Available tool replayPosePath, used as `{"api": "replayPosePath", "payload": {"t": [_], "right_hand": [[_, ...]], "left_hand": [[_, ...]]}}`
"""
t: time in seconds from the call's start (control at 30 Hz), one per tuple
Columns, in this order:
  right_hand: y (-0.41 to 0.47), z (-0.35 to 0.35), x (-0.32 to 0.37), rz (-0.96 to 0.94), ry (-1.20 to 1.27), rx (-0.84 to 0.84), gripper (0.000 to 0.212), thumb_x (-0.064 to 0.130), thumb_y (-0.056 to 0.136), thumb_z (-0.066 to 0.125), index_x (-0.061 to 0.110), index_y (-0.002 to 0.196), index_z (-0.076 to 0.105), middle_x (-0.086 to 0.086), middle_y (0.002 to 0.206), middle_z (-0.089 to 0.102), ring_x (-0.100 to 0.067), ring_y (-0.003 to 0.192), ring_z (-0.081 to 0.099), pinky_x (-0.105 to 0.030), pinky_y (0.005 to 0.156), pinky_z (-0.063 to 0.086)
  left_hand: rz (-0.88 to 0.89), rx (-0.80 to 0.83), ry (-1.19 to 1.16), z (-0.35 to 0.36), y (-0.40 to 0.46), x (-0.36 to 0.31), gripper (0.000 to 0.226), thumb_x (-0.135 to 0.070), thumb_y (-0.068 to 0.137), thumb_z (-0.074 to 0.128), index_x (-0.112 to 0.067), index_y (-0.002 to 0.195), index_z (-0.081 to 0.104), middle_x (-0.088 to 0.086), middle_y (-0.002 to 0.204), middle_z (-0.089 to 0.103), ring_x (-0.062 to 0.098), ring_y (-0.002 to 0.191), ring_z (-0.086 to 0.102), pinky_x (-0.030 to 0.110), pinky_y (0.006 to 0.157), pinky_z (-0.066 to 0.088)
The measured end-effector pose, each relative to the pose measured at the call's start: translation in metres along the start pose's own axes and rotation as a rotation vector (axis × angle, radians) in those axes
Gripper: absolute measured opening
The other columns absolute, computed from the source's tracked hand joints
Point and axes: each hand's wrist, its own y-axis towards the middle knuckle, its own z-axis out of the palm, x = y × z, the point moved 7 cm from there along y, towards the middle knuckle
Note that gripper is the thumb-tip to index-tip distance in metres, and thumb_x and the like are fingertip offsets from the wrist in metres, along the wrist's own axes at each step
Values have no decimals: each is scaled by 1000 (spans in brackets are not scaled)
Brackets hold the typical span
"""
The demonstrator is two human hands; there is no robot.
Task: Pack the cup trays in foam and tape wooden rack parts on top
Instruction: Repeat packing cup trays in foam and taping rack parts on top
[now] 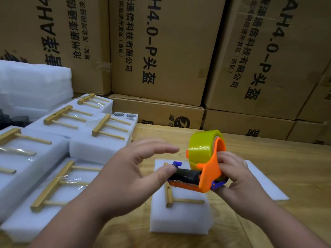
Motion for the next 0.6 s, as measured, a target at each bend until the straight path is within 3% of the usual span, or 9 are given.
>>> {"api": "replayPosePath", "payload": {"t": [0.1,0.23,0.47,0.6], "right_hand": [[0,4,2,-31,0,16,26,61,81,65,52,105,69,29,124,58,-4,130,46,-46,103,38],[1,4,4,-56,3,20,32,59,81,67,43,108,72,27,124,58,-6,129,48,-49,103,41],[-1,0,3,-73,-7,40,25,44,81,76,39,105,75,24,122,60,-7,127,49,-48,100,43],[0,-1,6,-114,-60,64,24,41,81,76,35,104,74,25,121,59,-4,126,49,-41,99,41]], "left_hand": [[86,120,115,9,1,-7,38,-46,87,71,-46,124,66,-30,125,62,2,128,54,30,102,45],[135,222,247,21,2,-9,38,-51,85,71,-41,122,70,-30,124,62,5,128,52,40,104,45],[165,201,221,24,3,-9,35,-57,85,68,-42,116,74,-29,119,65,6,125,55,40,102,46],[170,182,183,23,6,-10,22,-50,85,70,-41,103,79,-29,110,68,6,120,57,32,97,48]]}}
